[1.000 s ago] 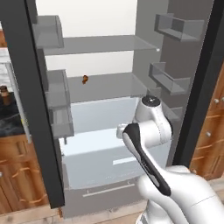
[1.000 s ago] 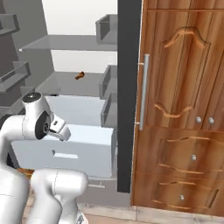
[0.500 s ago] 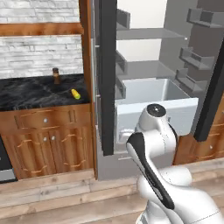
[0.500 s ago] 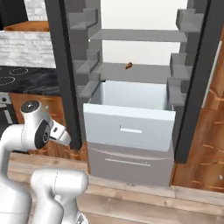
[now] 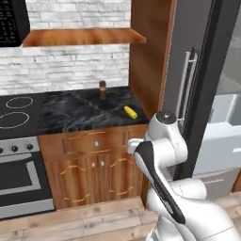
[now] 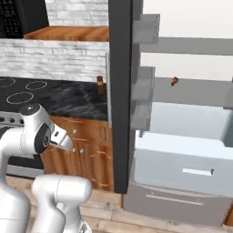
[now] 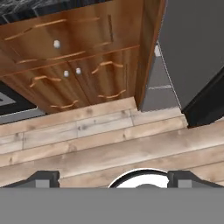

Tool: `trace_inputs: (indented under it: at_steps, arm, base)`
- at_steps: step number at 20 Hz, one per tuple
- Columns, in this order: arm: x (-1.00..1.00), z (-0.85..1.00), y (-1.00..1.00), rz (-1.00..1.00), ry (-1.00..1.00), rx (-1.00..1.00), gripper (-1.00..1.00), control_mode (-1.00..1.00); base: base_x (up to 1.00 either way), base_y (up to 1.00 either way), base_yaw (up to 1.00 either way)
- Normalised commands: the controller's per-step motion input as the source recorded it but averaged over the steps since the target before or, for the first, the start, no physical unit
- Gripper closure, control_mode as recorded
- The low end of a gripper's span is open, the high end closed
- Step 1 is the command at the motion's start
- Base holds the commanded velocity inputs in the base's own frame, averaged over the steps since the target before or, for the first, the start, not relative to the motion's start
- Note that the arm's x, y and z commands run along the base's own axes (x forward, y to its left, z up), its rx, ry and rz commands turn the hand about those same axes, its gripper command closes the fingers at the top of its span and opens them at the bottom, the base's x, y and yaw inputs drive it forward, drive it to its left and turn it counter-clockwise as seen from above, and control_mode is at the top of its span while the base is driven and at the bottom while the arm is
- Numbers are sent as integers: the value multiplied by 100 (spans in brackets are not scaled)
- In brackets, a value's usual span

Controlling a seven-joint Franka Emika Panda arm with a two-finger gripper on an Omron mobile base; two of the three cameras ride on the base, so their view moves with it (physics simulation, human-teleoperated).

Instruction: Place the potato and corn inside the fridge drawer. Close the drawer after placing the vegetables.

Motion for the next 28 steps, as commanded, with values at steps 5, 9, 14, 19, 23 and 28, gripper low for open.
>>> trace_inputs:
  at_steps: [5,9,14,19,23,28]
  arm:
    - [0,0,0,0,0,0,-100,100]
    - [25,-3,0,-4,5,0,-100,-100]
    - [100,-9,-1,-4,21,-4,-100,-100]
    - [100,7,-31,24,4,-9,-100,-100]
    - [94,1,-39,22,4,-16,-100,-100]
    - [87,-10,-25,4,3,-15,-100,-100]
  base:
    - [98,36,-13]
    - [40,-13,-15]
    - [0,0,0]
    - [0,0,0]
    - [0,0,0]
    - [0,0,0]
